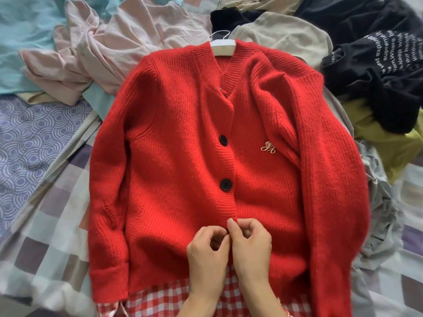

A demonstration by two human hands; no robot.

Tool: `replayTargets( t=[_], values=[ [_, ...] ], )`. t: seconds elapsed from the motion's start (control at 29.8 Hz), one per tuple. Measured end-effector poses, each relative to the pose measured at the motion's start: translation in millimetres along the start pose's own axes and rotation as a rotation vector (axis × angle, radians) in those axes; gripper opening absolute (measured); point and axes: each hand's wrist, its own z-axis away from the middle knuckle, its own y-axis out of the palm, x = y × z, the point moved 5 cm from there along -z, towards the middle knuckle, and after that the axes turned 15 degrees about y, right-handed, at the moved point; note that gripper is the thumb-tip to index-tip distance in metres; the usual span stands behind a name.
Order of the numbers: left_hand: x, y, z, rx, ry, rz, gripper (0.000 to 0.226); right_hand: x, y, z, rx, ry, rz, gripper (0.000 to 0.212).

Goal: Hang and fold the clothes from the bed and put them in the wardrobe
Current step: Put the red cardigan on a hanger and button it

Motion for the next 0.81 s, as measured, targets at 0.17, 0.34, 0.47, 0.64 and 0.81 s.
replayTargets(
  t=[0.17, 0.34, 0.47, 0.64, 0.81],
  values=[
    [-5, 0, 0, -0.011, 0.032, 0.000, 0.017, -5, -1, -9, 0.042, 0.075, -0.073, 0.017],
    [-6, 3, -3, 0.105, 0.051, -0.028, 0.017, -3, -7, -8, 0.020, -0.008, 0.031, 0.021],
    [-6, 3, -11, 0.223, 0.129, -0.098, 0.023, -2, -7, -5, 0.009, -0.072, 0.082, 0.021],
    [-1, -1, -8, 0.185, 0.148, -0.069, 0.025, 1, -9, -7, -0.050, -0.076, 0.123, 0.016],
    [0, -9, -14, 0.122, 0.088, 0.041, 0.023, -12, -11, -5, -0.015, 0.035, 0.072, 0.014]
  ],
)
